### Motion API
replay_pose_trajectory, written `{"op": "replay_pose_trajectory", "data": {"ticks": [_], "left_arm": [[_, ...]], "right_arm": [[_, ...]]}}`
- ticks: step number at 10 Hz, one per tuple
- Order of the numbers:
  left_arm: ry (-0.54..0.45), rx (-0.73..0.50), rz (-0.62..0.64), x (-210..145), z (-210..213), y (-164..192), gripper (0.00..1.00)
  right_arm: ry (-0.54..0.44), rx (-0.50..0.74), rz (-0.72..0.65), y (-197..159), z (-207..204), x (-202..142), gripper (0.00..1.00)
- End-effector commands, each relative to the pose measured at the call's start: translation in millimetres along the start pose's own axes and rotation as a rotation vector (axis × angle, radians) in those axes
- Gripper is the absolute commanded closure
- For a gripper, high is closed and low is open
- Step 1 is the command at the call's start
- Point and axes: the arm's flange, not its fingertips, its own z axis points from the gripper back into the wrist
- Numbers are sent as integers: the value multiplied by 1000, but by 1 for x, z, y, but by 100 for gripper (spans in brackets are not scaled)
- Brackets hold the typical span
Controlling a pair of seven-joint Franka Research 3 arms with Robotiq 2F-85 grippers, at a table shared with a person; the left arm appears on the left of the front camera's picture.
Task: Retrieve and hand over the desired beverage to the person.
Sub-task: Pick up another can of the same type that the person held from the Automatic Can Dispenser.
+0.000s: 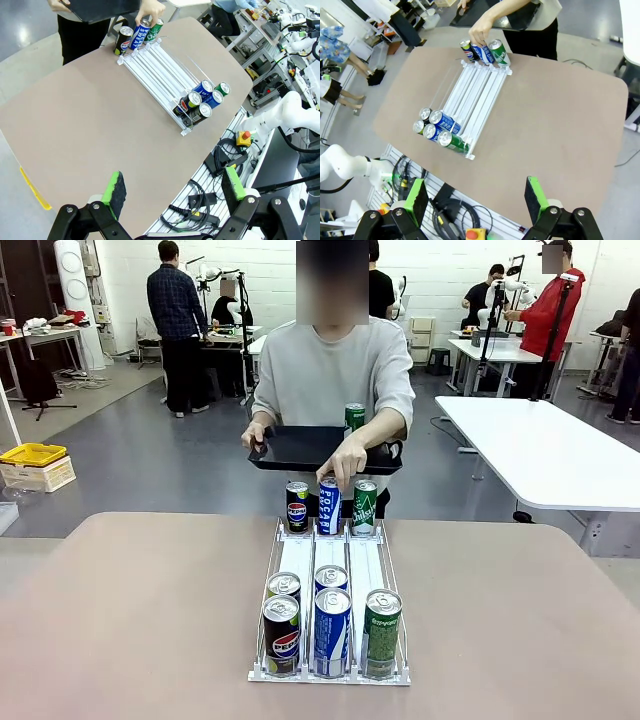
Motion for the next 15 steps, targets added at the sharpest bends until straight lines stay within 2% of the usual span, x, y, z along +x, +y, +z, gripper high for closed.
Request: {"op": "replay_pose_trajectory", "data": {"ticks": [1, 10, 12, 13, 14, 15], "left_arm": [[-13, -17, -20, 0, 2, 0, 0], [0, 0, 0, 0, 0, 0, 0], [259, 27, -50, 64, -67, -50, 0], [389, 25, -1, 99, -108, -79, 0], [457, 75, 101, 126, -158, -106, 0], [483, 192, 241, 139, -207, -130, 0]], "right_arm": [[-6, 25, 10, -1, 2, 0, 0], [-6, 25, 10, -1, 2, 0, 0], [-6, 25, 10, -1, 2, 0, 0], [-6, 25, 10, -1, 2, 0, 0], [-6, 25, 10, -1, 2, 0, 0], [-6, 25, 10, -1, 2, 0, 0]]}}
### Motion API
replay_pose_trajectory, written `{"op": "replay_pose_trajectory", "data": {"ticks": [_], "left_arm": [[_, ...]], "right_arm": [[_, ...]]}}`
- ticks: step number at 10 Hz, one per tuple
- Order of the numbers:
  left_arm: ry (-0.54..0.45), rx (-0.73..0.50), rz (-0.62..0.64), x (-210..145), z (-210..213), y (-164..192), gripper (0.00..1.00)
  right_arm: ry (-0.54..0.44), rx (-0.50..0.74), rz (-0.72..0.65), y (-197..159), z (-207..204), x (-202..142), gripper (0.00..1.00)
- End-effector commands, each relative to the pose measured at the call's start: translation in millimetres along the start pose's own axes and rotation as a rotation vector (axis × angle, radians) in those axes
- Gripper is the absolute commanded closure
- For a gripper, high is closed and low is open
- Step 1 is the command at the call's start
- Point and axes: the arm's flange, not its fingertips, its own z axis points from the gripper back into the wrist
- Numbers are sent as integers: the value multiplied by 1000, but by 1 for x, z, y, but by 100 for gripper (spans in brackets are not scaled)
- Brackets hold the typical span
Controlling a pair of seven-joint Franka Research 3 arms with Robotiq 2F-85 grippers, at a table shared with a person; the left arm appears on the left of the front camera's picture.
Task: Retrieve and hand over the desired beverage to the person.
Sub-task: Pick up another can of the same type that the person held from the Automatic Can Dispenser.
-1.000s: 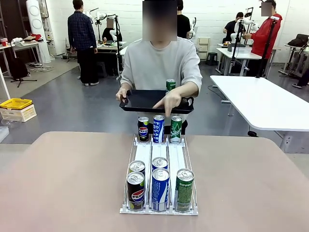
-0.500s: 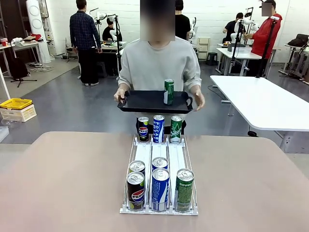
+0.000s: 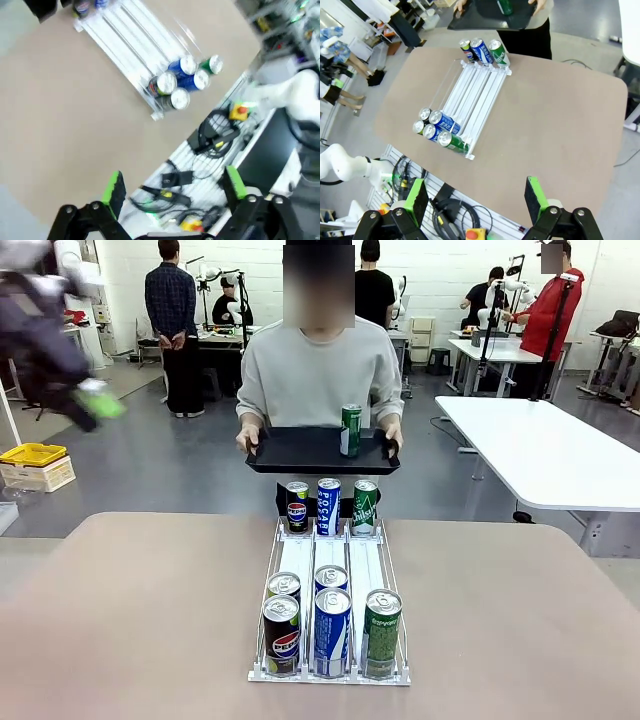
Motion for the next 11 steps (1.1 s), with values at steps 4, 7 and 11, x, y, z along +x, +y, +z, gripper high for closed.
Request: {"op": "replay_pose_trajectory", "data": {"ticks": [4, 7, 11], "left_arm": [[114, 290, 458, 91, -137, -90, 0], [84, 383, 505, 92, -196, -107, 0], [94, 361, 494, 90, -199, -106, 0]], "right_arm": [[-5, 28, 11, -1, 1, 0, 0], [-5, 28, 11, -1, 1, 0, 0], [-5, 28, 11, -1, 1, 0, 0]]}}
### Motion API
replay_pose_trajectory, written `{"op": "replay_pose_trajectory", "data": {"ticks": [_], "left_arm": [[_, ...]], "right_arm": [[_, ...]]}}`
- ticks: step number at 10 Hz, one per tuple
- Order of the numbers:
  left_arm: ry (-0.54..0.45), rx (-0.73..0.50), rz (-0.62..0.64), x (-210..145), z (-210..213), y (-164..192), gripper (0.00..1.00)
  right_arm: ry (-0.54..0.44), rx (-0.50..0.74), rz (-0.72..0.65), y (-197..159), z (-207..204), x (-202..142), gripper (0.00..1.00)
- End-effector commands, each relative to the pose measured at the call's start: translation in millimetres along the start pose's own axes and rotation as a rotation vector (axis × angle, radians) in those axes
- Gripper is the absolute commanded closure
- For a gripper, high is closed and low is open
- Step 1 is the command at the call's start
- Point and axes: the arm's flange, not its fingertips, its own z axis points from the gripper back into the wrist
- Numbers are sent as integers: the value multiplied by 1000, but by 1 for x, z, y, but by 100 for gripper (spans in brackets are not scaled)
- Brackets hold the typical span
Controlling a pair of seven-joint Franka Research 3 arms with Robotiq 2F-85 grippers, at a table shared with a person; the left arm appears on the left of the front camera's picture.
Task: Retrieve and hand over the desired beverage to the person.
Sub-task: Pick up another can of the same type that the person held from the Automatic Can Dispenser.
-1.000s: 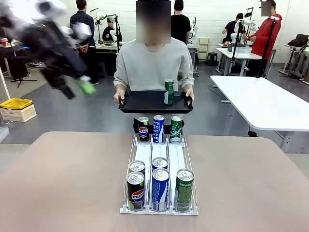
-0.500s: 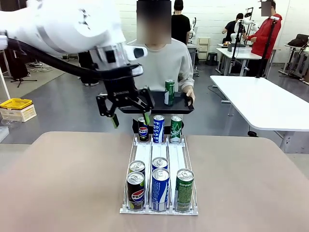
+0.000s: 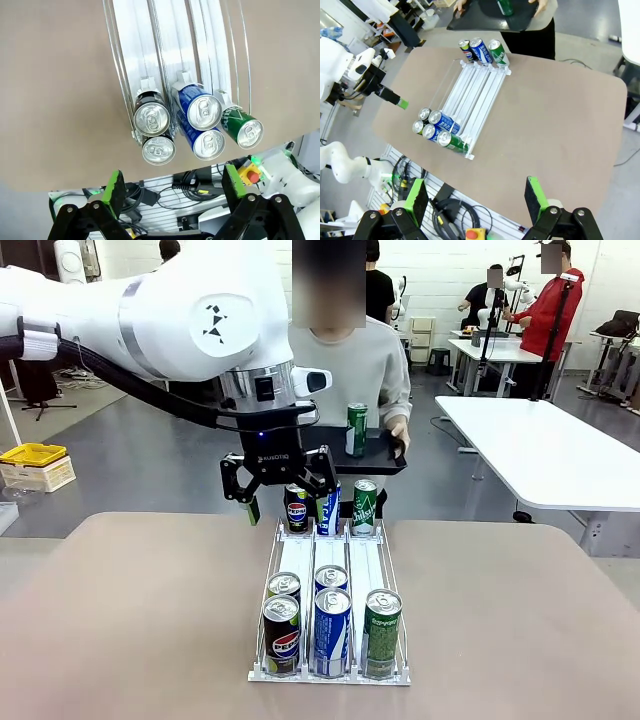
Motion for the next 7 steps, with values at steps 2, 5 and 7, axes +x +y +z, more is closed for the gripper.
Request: {"op": "replay_pose_trajectory", "data": {"ticks": [2, 5, 7], "left_arm": [[-13, -12, 14, 0, 7, 4, 0], [-13, -12, 14, 0, 7, 4, 0], [-8, -6, 10, 4, 5, 4, 0]], "right_arm": [[-4, 29, 13, -1, 0, 1, 0], [-4, 29, 13, -1, 0, 1, 0], [-4, 29, 13, -1, 0, 1, 0]]}}
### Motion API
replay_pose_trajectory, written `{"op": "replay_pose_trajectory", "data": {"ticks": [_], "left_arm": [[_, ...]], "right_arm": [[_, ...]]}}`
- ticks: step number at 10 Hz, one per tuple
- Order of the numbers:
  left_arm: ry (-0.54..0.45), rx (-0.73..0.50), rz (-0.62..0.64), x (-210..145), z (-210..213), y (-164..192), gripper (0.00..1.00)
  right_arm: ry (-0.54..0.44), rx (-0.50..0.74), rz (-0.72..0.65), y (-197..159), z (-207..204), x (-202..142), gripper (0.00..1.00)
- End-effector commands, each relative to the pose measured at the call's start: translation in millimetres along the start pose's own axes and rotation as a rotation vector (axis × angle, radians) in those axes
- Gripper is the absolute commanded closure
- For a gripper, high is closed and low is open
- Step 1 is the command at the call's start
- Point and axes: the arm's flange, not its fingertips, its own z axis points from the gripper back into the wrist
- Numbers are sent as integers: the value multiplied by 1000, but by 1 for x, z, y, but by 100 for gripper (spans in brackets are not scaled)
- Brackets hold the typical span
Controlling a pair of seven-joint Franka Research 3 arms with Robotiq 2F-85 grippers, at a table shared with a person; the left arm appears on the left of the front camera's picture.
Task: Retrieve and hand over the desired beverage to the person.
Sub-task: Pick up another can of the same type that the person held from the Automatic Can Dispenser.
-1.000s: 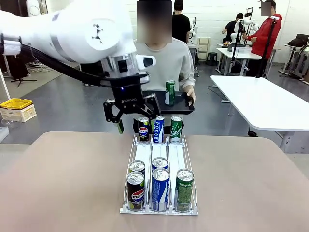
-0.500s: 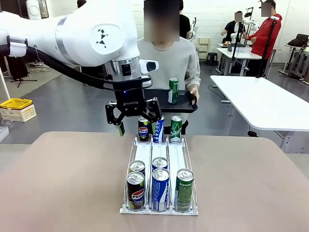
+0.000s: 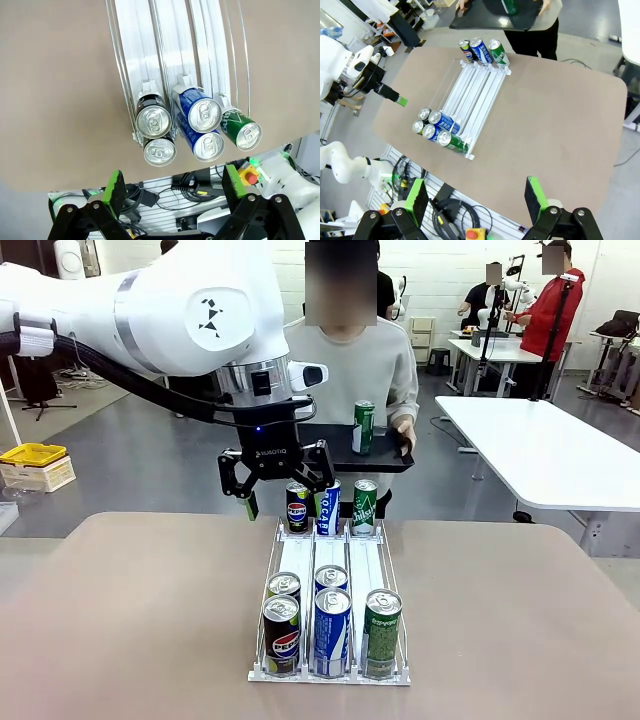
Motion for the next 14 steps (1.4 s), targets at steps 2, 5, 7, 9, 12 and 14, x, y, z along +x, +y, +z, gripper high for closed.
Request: {"op": "replay_pose_trajectory", "data": {"ticks": [2, 5, 7, 9, 12, 14], "left_arm": [[40, 21, 59, -8, -27, -27, 0], [15, 67, 134, -29, -58, -61, 0], [-6, 93, 130, -37, -74, -72, 0], [-14, 119, 147, -40, -87, -76, 0], [9, 122, 153, -43, -102, -80, 0], [23, 120, 113, -49, -107, -85, 0]], "right_arm": [[-5, 29, 13, -1, 0, 1, 0], [-5, 29, 13, -1, 0, 1, 0], [-5, 29, 13, -1, 0, 1, 0], [-5, 29, 13, -1, 0, 1, 0], [-5, 29, 13, -1, 0, 1, 0], [-5, 29, 13, -1, 0, 1, 0]]}}
